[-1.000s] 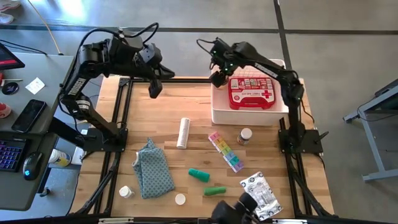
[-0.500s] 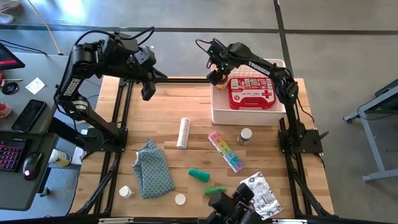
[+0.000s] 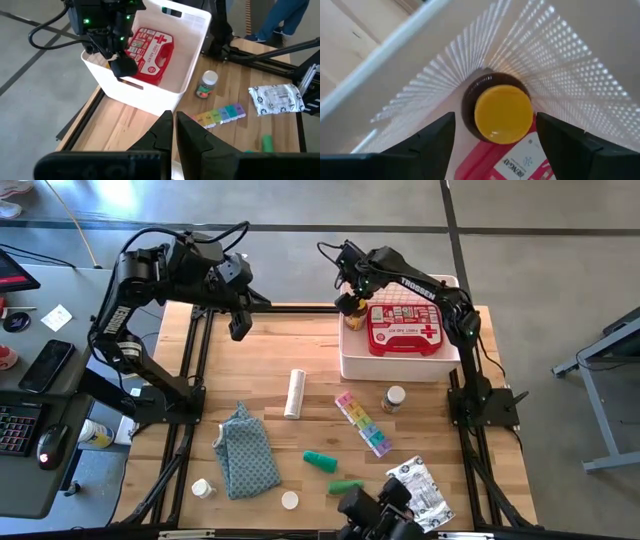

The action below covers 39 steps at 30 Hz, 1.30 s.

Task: Pick & place medical supplies in basket/bin
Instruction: Adjust the red first aid kit in the white bin

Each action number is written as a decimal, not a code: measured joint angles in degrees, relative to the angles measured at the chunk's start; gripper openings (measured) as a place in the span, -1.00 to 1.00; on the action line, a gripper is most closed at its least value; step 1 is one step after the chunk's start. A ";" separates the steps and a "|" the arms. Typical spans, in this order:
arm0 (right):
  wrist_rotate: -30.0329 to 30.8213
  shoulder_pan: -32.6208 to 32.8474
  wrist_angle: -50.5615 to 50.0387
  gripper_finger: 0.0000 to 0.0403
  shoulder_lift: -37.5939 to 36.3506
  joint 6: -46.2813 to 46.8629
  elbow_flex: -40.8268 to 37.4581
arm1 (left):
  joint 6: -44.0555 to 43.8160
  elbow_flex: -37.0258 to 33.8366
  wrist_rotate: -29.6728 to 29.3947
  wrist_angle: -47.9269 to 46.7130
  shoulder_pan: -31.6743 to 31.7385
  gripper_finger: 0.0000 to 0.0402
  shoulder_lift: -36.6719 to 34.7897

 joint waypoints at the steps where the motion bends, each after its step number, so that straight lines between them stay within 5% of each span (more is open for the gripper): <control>1: -0.33 0.00 -0.75 0.32 -0.28 0.04 -0.03 | 0.00 0.00 -0.03 0.00 0.00 -0.71 0.02; 14: -14.16 0.55 -13.75 0.32 -3.21 2.72 -0.11 | 0.28 0.00 -0.59 0.69 0.00 -0.71 0.02; 20: -7.18 3.09 -11.55 0.29 -2.51 0.00 -0.11 | 1.09 0.00 -2.56 0.83 0.00 -0.71 -0.27; 28: -7.51 2.67 -15.43 0.26 -2.49 -2.16 -0.49 | 1.18 0.00 -2.90 0.83 -0.02 -0.71 -0.36; 39: -10.80 -1.35 -7.73 0.26 -2.90 1.35 -14.16 | 1.14 0.00 -3.06 0.83 -0.02 -0.71 -0.36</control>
